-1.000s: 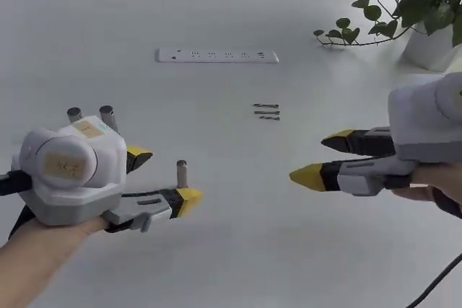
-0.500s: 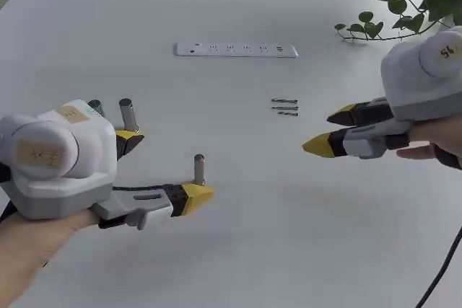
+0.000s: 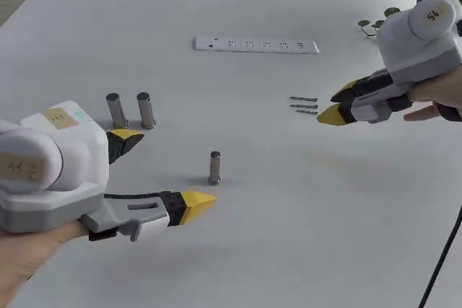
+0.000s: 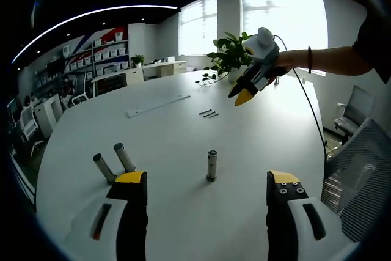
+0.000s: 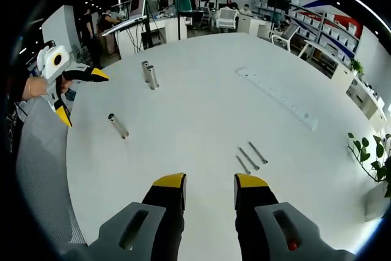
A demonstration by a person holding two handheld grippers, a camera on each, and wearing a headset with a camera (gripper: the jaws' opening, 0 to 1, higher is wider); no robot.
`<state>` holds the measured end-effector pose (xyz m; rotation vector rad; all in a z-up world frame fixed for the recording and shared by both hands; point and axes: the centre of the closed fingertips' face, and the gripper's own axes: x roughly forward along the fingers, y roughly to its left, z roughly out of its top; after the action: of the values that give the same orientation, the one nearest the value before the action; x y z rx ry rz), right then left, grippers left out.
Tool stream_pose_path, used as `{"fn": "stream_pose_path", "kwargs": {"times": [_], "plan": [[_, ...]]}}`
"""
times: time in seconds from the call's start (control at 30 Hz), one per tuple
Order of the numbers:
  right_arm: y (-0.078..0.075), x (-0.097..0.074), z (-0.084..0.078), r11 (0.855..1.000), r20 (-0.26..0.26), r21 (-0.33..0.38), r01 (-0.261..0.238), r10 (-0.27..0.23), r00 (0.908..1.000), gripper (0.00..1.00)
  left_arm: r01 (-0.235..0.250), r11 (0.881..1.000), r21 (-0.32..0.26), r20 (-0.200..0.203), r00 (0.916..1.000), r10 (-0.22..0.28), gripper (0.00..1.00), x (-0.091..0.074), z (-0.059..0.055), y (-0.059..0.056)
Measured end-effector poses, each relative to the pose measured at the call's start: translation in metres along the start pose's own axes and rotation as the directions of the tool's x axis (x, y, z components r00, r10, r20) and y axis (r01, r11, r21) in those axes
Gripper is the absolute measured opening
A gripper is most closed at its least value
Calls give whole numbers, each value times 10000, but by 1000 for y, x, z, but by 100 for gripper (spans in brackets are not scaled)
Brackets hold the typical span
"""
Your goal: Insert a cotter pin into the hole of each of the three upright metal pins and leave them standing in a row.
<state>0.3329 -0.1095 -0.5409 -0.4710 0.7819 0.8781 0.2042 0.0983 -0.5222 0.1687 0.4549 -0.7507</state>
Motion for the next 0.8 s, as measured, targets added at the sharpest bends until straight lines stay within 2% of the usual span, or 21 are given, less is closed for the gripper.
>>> {"fn": "stream_pose_path", "kwargs": {"times": [0.3, 0.53, 0.6, 0.73, 0.8], "plan": [[-24, 27, -1, 9997, -509, -262, -31, 18, 9987, 21, -294, 9996, 55, -171, 9994, 295, 78, -7, -6, 7], [-43, 47, -11, 9970, -1260, -775, -12, -86, 9920, 15, -542, 9985, -33, -54, 9985, 542, 75, -13, -4, 11], [-41, 50, -16, 9963, -1452, -845, -155, 30, 9894, 14, -588, 9983, 2, -82, 9982, 588, 74, -15, -5, 12], [-49, 56, -20, 9962, -1692, -836, -237, 92, 9855, 12, -646, 9979, -1, -137, 9978, 646, 73, -19, -7, 13], [-44, 54, -24, 9959, -1826, -855, -297, 136, 9831, 12, -689, 9976, -25, -195, 9974, 688, 73, -20, -9, 14]]}}
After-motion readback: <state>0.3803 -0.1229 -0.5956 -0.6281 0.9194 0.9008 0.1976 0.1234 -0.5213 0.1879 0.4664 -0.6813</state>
